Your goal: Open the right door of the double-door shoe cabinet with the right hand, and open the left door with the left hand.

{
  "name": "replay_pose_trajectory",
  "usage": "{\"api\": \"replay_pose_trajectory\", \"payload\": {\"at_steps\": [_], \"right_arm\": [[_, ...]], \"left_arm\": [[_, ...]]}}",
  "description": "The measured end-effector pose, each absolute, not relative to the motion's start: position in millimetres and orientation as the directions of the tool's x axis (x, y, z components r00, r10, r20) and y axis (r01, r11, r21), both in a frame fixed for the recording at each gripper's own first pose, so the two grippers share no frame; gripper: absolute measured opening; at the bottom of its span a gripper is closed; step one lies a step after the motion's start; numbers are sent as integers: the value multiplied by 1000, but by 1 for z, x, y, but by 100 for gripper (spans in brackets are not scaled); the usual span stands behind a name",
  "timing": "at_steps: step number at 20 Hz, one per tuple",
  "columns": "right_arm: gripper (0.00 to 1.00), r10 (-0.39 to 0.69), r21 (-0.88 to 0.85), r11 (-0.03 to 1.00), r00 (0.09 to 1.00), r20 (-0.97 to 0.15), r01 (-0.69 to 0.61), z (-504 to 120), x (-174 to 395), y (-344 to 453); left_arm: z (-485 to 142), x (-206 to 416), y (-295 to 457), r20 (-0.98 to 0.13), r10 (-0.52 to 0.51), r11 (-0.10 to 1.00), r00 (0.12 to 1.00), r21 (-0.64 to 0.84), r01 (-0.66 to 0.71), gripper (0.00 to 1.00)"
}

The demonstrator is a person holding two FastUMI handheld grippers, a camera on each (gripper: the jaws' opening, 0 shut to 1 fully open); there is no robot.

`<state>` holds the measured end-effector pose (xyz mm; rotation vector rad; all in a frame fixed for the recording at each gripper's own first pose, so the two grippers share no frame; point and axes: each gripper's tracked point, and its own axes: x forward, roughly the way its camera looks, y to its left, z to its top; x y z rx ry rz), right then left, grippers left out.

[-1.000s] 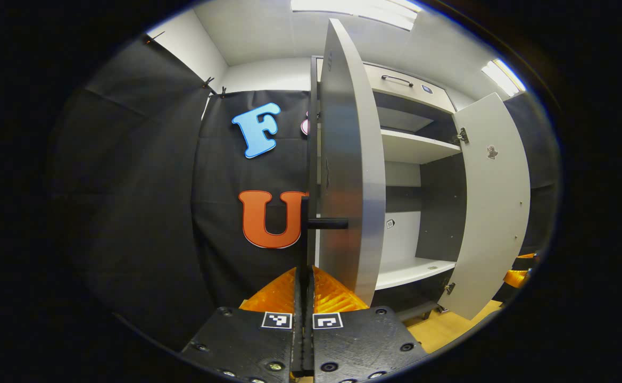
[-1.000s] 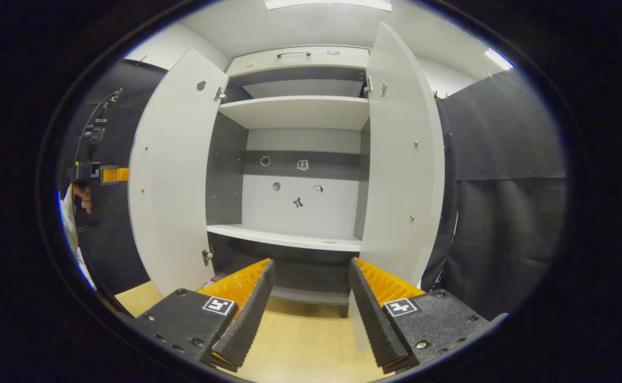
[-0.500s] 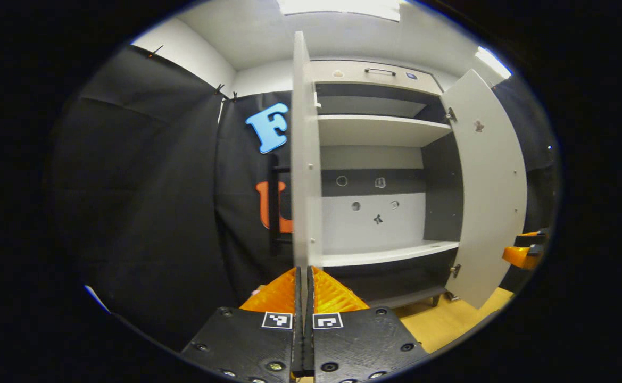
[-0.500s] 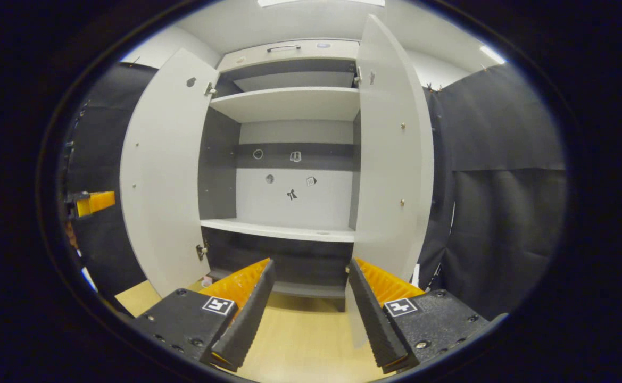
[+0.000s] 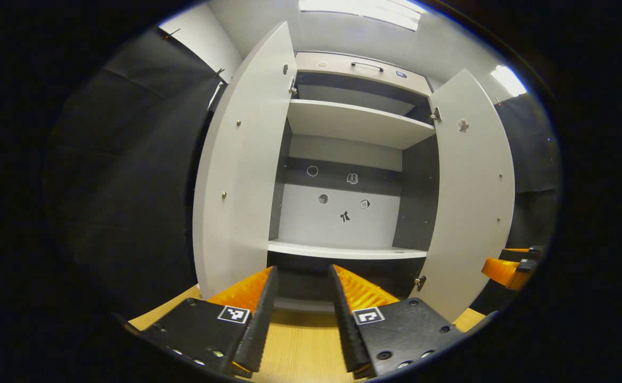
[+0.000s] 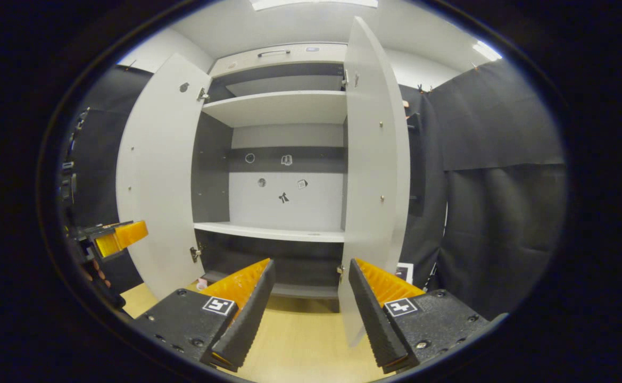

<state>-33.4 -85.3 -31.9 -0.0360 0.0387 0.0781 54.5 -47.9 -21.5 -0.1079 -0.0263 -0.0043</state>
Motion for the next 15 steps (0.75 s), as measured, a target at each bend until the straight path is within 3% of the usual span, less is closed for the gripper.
{"api": "replay_pose_trajectory", "payload": {"at_steps": [1,3,4,15], "right_arm": [[88,75,-36,996,996,-39,-76,-32,-32,-86],[88,68,-32,997,997,-39,-69,-31,-32,-89],[88,64,-27,998,997,-39,-65,-33,-31,-91],[88,61,-12,998,998,-23,-61,-34,-27,-90]], "left_arm": [[-24,54,-52,18,-12,995,1000,-94,14,53],[-20,54,-49,34,3,997,999,-75,-1,93],[-19,56,-49,41,6,997,999,-73,-3,97],[-6,52,-53,69,-9,998,998,-67,13,93]]}}
